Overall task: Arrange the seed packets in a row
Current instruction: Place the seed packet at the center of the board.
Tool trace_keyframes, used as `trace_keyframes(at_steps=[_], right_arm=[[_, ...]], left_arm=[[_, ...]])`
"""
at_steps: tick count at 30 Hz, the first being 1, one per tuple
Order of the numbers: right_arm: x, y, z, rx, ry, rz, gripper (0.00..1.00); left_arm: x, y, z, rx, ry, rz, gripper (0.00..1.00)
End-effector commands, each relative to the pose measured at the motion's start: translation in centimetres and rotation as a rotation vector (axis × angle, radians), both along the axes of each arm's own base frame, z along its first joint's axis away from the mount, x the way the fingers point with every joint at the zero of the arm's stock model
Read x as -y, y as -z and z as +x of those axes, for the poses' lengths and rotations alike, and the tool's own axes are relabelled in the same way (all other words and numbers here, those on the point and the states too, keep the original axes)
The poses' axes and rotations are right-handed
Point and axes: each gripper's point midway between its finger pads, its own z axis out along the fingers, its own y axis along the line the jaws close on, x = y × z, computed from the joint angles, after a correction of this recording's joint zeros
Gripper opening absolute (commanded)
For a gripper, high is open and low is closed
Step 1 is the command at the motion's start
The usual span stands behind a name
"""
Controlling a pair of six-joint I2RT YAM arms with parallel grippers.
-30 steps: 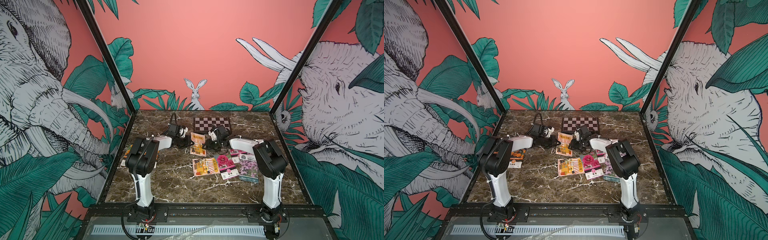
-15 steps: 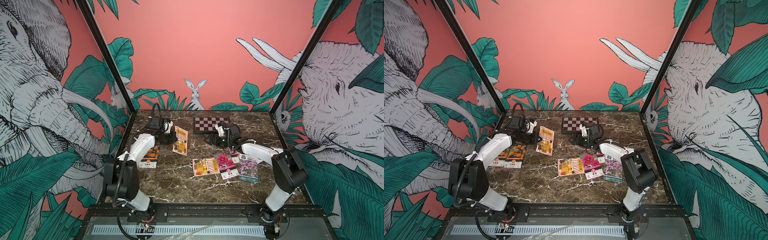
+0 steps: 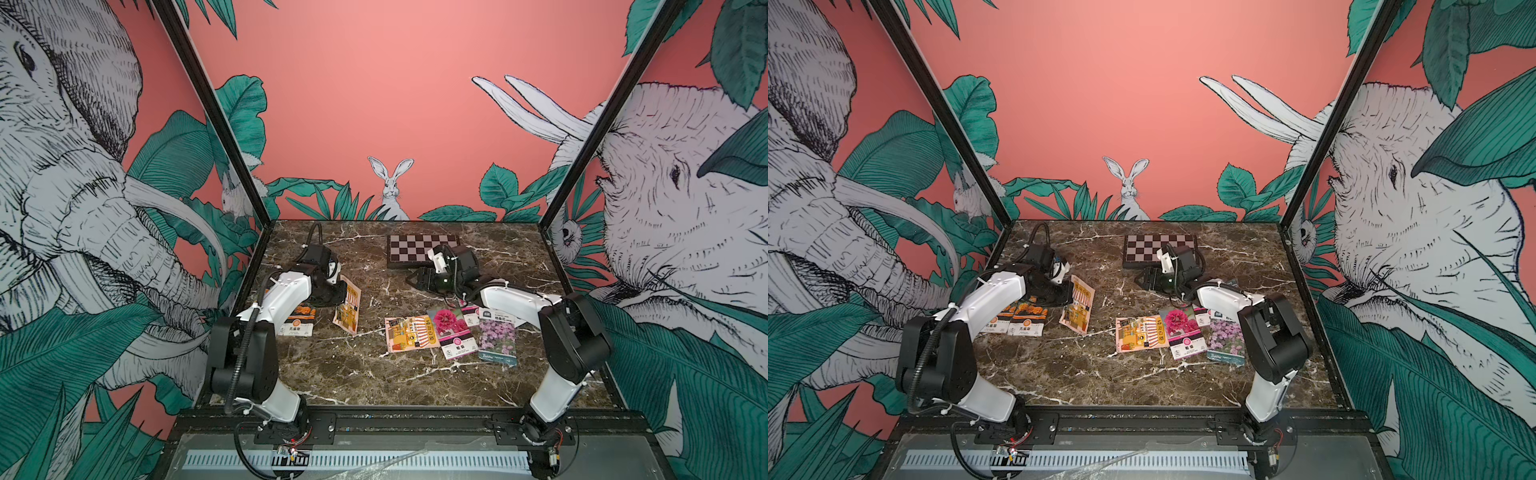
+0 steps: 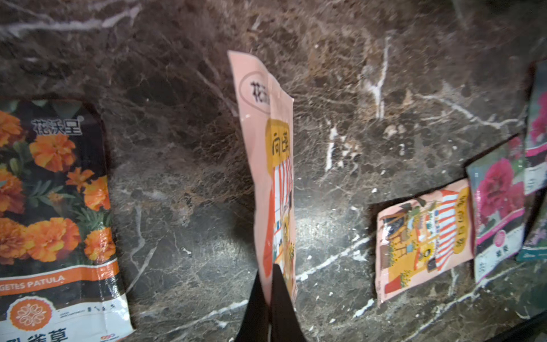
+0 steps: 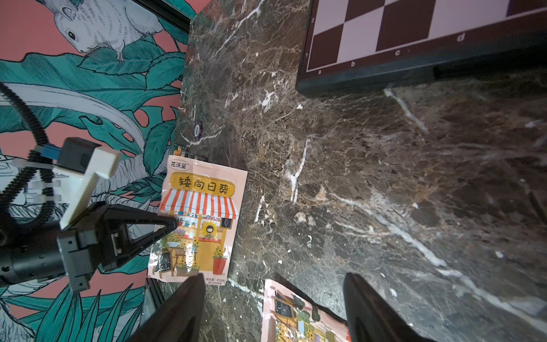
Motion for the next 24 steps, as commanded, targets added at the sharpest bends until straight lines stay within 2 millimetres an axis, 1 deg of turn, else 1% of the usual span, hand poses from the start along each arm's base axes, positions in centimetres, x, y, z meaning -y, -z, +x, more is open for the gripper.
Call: trace_keyframes(at_steps=[1,4,7,9,15,21,24], right_arm=[[-0.4,-1.1,0.5,0.022,-0.002,0.026,0.75],[-0.2,-0.8,0.5,0.017,0.002,0.015,0.75],[-0.3,-0.7,0.5,0.011,0.003,0.018,0.75],[-0.3,-0.7,0.5,0.007,0.005,0.021,0.75],[-0.4,-0.4,0.8,-0.001,0.014,0.024,0.74],[-0.5,-0.1,0.9,-0.011,0.015,0.024,0.74],[-0.5,0.1,0.8,-0.014,0.012,0.023,0.73]], left_arm=[[-1.7,2.1,-0.8,-0.049,-0.03,0.098,0.0],[-3.3,3.3,-1.1,-0.082,-0.037,0.195,0.0],[-4.2,4.3,-1.3,-0.114,-0.023,0.258,0.0],[-4.6,4.5,-1.3,-0.121,-0.022,0.286,0.0],[-4.8,4.9,-0.6,-0.112,-0.055,0.298,0.02],[-5.5,5.4,-0.4,-0.116,-0.104,0.331,0.02],[-5.6,5.7,-0.3,-0.116,-0.133,0.327,0.02]])
